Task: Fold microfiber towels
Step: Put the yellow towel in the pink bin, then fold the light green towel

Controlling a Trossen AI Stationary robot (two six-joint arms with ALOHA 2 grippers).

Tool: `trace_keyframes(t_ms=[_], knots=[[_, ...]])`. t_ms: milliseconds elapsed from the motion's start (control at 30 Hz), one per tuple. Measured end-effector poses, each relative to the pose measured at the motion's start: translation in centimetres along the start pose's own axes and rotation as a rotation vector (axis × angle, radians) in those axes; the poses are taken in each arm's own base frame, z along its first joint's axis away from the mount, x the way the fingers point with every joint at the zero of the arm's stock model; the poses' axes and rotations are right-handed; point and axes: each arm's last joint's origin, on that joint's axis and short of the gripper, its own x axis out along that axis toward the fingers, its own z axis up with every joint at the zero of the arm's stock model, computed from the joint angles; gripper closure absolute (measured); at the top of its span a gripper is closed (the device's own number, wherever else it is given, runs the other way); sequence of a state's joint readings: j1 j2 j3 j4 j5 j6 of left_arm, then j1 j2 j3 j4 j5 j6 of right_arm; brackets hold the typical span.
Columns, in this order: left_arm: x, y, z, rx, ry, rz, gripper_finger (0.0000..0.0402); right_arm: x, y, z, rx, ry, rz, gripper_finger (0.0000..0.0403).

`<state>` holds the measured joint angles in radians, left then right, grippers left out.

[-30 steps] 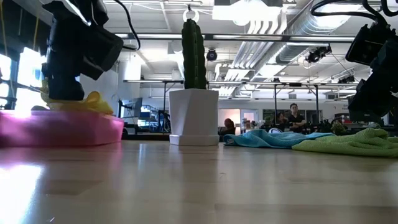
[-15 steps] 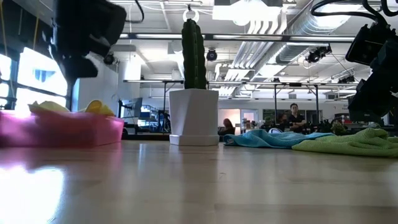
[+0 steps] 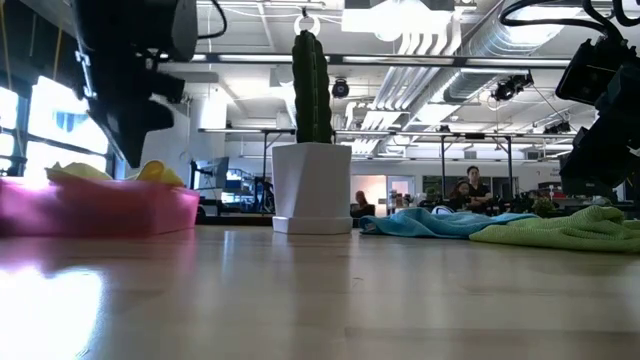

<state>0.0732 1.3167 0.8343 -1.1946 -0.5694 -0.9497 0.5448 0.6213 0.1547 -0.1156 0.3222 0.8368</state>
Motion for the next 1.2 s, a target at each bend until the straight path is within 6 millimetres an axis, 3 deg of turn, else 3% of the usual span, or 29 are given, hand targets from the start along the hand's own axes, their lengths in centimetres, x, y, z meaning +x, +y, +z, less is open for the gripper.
trace_keyframes(t_ms=[300, 533, 667, 833, 1200], knots=[[2.6, 0.8, -3.0, 0.11, 0.167, 0.076, 0.0245, 0.0, 0.0, 0.0, 0.0, 0.0, 0.0, 0.0215], [2.5, 1.6, -3.0, 0.126, 0.151, 0.149, 0.0259, 0.0, 0.0, 0.0, 0.0, 0.0, 0.0, 0.0215], [0.9, 1.7, -2.0, 0.033, 0.106, 0.109, 0.0265, 0.0, 0.0, 0.0, 0.0, 0.001, -0.001, 0.0215], [-1.9, 0.6, -0.1, -0.062, -0.081, -0.034, 0.0263, 0.0, 0.0, 0.0, 0.0, 0.001, -0.001, 0.0215], [-7.5, -6.6, 2.0, 0.027, -0.561, -0.636, 0.0239, 0.0, 0.0, 0.0, 0.0, 0.001, -0.001, 0.0215]])
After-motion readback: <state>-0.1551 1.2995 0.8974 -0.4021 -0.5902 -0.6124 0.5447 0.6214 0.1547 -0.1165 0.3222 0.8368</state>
